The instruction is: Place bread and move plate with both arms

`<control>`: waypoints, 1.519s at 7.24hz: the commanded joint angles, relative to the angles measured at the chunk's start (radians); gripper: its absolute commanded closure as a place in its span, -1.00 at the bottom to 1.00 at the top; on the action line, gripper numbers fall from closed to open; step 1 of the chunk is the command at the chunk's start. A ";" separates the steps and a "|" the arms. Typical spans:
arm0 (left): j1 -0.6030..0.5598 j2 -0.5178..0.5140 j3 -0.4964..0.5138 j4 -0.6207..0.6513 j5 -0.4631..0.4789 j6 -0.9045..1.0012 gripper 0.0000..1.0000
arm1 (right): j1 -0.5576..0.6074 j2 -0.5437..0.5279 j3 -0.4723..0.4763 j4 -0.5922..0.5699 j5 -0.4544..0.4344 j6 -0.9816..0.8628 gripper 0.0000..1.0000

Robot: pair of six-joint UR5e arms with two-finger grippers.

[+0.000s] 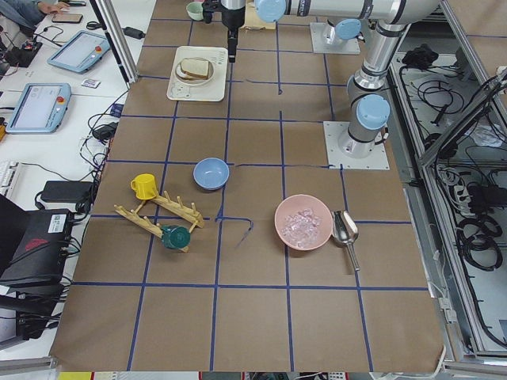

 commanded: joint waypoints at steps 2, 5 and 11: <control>-0.003 -0.001 0.000 0.000 -0.001 0.000 -1.00 | 0.000 0.001 0.000 0.000 0.000 0.000 -1.00; -0.003 0.000 0.000 0.000 -0.002 0.002 -1.00 | -0.001 0.000 -0.005 0.000 -0.002 -0.002 -1.00; -0.009 -0.006 0.000 0.000 -0.002 -0.018 -1.00 | -0.001 -0.022 -0.007 -0.045 0.075 -0.011 -1.00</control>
